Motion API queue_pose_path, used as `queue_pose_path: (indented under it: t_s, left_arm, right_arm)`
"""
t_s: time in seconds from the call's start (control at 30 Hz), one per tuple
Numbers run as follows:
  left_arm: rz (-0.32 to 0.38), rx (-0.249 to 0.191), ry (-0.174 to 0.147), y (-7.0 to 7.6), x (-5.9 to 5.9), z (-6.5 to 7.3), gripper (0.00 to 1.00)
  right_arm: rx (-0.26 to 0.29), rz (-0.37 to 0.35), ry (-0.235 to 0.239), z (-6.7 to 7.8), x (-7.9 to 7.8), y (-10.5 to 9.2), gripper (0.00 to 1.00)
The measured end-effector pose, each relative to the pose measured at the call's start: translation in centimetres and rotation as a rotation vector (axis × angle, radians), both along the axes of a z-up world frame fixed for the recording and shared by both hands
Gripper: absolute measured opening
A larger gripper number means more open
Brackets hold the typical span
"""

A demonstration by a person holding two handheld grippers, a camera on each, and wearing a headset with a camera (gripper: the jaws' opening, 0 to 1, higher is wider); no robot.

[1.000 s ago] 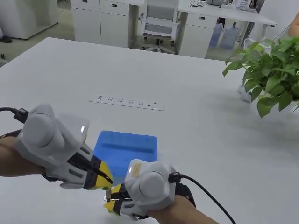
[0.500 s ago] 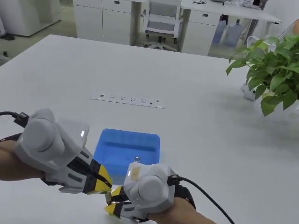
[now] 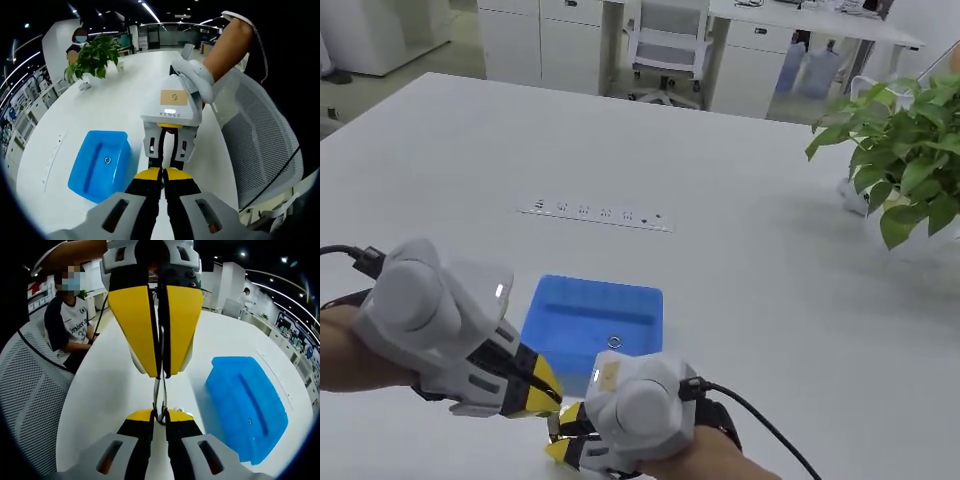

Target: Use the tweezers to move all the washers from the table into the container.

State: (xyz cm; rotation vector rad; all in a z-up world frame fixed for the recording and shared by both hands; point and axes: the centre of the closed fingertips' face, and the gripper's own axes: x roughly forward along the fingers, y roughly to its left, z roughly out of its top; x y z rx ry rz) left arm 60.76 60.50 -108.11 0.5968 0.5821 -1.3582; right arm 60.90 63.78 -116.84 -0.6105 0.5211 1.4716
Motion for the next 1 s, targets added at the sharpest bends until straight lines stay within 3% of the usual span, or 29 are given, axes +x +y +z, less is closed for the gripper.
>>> queue_pose_path:
  t_s: [0.53, 1.0]
  left_arm:
    - [-0.014, 0.022, 0.011, 0.0, -0.4, 0.0, 0.05]
    - [-0.006, -0.022, 0.050, -0.3, -0.6, 2.5, 0.05]
  right_arm:
    - [-0.012, 0.027, -0.007, 0.1, -0.2, -0.1, 0.09]
    - [0.010, 0.052, -0.023, 2.6, -0.6, -0.5, 0.09]
